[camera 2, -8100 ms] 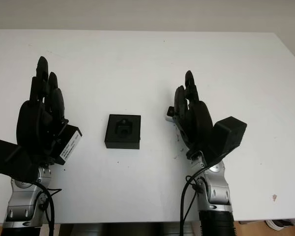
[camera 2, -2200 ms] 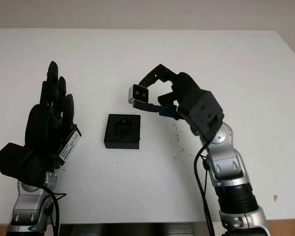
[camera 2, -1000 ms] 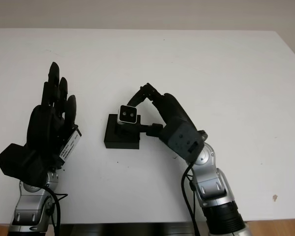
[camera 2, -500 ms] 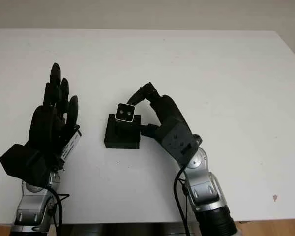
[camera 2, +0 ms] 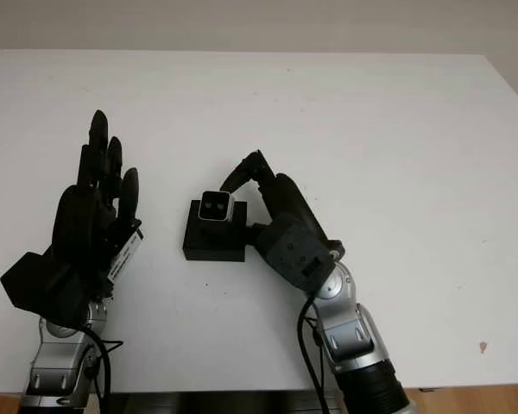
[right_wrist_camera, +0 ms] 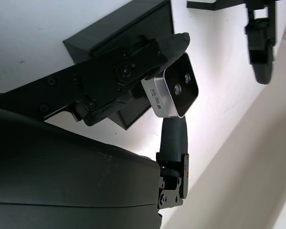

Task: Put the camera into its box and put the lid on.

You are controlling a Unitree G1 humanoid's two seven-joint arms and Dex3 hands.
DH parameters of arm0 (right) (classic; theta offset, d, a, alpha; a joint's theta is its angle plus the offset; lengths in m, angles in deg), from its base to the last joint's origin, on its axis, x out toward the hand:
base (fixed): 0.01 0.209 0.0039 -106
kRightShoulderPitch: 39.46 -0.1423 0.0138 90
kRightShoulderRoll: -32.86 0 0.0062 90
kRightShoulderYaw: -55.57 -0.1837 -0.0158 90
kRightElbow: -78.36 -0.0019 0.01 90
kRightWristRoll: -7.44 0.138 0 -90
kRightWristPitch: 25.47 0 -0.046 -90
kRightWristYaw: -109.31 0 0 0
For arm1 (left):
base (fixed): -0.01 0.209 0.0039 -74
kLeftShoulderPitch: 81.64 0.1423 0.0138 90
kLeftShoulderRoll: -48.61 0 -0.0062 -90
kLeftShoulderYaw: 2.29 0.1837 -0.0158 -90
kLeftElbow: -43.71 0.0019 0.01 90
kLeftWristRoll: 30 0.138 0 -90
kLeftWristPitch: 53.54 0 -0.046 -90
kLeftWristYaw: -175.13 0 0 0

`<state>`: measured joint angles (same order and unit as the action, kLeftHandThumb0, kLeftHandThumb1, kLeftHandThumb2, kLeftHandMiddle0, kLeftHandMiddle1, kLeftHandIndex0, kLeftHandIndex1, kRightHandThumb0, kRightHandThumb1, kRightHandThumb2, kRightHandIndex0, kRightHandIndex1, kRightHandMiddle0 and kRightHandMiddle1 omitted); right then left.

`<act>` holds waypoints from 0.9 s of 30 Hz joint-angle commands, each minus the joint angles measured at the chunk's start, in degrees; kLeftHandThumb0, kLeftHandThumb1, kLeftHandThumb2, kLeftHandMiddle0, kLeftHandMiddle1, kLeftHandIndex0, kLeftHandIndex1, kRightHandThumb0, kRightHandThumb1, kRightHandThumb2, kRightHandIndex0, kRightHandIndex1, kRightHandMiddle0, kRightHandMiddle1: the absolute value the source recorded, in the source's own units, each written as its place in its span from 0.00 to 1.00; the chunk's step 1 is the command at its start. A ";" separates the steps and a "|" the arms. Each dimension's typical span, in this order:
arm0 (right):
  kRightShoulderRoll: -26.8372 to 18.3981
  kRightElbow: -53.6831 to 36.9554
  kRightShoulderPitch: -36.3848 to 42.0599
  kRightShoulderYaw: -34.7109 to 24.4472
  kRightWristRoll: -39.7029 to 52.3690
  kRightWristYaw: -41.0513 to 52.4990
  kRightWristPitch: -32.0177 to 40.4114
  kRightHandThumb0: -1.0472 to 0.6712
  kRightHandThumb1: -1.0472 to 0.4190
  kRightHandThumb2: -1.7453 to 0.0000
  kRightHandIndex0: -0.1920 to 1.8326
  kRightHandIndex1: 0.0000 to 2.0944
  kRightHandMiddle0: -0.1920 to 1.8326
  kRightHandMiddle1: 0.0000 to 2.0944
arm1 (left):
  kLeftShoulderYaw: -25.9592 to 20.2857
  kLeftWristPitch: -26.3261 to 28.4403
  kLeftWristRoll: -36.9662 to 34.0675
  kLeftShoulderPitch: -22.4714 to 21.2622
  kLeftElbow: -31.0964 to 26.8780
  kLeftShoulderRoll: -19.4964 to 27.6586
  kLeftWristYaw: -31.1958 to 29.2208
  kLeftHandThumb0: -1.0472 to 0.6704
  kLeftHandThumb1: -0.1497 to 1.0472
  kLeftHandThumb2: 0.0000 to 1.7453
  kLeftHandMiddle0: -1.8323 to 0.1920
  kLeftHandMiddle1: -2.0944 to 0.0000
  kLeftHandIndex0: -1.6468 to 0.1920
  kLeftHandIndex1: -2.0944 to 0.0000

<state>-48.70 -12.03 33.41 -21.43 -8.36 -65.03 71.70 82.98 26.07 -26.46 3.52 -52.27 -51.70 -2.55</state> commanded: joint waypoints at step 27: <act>-1.05 13.63 -5.77 -0.83 5.06 8.64 -4.15 0.34 0.00 0.97 0.17 0.03 0.19 0.98 | -0.02 0.58 -0.15 0.50 -1.20 -0.30 0.12 0.19 1.00 0.33 0.94 0.97 0.93 0.97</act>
<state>-49.72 0.61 27.38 -22.51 -3.45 -56.85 67.28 83.00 26.62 -26.59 3.57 -52.37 -51.83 -2.41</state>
